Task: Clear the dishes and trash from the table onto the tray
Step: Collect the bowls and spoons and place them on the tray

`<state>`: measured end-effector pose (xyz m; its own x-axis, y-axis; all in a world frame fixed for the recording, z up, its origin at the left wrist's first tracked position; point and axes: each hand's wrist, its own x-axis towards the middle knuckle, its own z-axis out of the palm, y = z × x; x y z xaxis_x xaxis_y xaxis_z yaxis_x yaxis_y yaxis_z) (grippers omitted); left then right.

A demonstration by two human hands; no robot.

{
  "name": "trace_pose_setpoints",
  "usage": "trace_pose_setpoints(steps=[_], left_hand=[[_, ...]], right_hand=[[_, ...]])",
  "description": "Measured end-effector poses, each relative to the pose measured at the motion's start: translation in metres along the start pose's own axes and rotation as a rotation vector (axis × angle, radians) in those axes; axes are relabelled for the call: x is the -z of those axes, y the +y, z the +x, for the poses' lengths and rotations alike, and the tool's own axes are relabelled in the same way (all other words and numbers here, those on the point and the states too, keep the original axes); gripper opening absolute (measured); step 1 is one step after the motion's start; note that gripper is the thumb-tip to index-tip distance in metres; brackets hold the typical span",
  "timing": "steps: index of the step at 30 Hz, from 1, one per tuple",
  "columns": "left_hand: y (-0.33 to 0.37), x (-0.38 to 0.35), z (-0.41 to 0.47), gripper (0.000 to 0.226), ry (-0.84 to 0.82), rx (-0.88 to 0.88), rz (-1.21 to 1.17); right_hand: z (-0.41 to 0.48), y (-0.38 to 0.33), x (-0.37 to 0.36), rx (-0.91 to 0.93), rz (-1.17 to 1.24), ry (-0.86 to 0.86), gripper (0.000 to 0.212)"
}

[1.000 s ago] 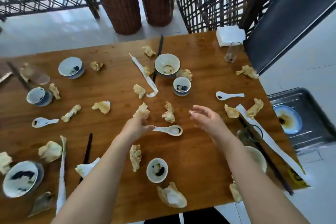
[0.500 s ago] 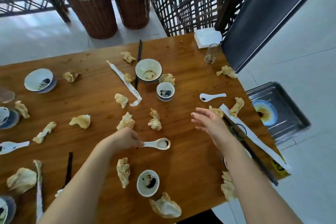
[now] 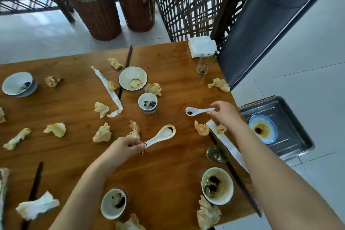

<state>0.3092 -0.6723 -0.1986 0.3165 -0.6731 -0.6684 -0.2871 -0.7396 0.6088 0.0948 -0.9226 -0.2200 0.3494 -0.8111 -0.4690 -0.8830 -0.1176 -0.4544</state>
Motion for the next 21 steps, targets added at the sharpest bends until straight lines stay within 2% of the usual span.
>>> trace_pose_setpoints(steps=[7,10,14,21], left_hand=[[0.025,-0.041,0.006,0.013,0.063,0.042,-0.222],[0.032,-0.051,0.008,0.013,0.079,0.057,-0.207],[0.037,-0.055,0.007,0.013,0.108,0.076,-0.198],[0.042,-0.066,0.002,0.015,0.108,0.14,-0.29]], right_hand=[[0.045,0.026,-0.01,0.176,-0.26,-0.043,0.036],[0.052,0.035,-0.014,0.208,-0.269,-0.055,0.032],[0.054,0.041,-0.019,0.258,-0.246,0.035,0.02],[0.054,0.046,-0.018,0.309,-0.275,0.011,0.006]])
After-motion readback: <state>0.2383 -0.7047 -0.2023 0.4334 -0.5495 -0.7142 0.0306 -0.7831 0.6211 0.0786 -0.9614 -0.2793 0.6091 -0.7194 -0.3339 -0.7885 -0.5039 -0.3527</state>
